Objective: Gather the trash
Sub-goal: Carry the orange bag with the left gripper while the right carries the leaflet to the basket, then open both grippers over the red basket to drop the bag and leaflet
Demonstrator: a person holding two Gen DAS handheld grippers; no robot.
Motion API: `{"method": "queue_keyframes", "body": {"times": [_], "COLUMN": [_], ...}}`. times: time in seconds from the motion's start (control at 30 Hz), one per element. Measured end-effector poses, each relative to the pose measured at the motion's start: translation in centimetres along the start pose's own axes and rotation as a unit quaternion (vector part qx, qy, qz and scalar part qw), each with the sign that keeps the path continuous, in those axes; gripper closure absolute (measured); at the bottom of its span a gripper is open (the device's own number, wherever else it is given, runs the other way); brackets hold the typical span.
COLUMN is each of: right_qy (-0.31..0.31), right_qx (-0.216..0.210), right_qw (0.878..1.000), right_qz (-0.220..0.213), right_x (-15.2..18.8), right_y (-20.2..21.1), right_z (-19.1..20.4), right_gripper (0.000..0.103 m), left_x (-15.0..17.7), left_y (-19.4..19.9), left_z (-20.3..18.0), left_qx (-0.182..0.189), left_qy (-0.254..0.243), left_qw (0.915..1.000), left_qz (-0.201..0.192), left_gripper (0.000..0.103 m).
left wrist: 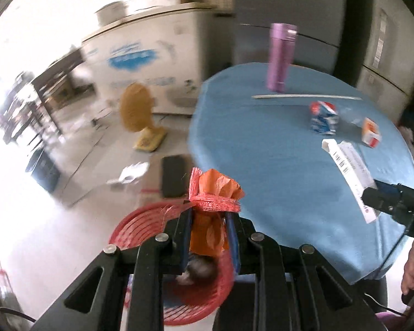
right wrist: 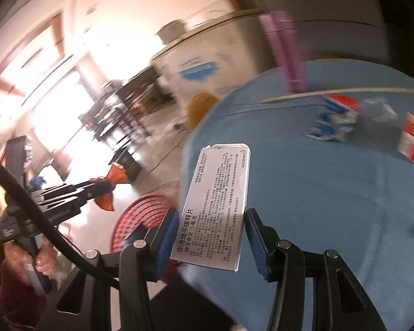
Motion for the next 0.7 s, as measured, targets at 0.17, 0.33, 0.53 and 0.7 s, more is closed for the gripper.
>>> {"method": "queue_keyframes", "body": {"times": [0.17,0.33,0.53,0.7], "right_qy": [0.037,0.027,-0.002,-0.070], "right_qx": [-0.045,-0.088,-0.119,-0.140], "right_qw": [0.998,0.994,0.982,0.964], "right_qz": [0.018,0.062,0.148,0.213], "right_x": [-0.4,0.9,4.5,6.0], "right_y": [-2.4,-5.8,-11.3,-15.0], "right_z": [5.6,9.1,11.2,10.8], "right_gripper": [0.051,0.051,0.049,0.042], "left_x": [2.4,4.4,7.2,8.9], "left_y": [0.0,-1.6,-4.1,-4.8], "left_z": [5.2,7.6,8.3,9.0], "left_qx": [-0.026,-0.032,-0.010,0.001], "left_qy": [0.049,0.068,0.088,0.106], "left_qw": [0.9984,0.9968,0.9934,0.9891], "left_qz": [0.006,0.026,0.072,0.102], "left_gripper": [0.078,0.078,0.077,0.060]}}
Point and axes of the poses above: each gripper's, at about its wrist camera, not at the fingertips, and y roughly against the way its jaws point, z to its left, x to its underside, the point moved 10 cm from there along -y, roughly the way its jaws point, and after that the axes turned 3 degrees about x, right-handed, at the moved point
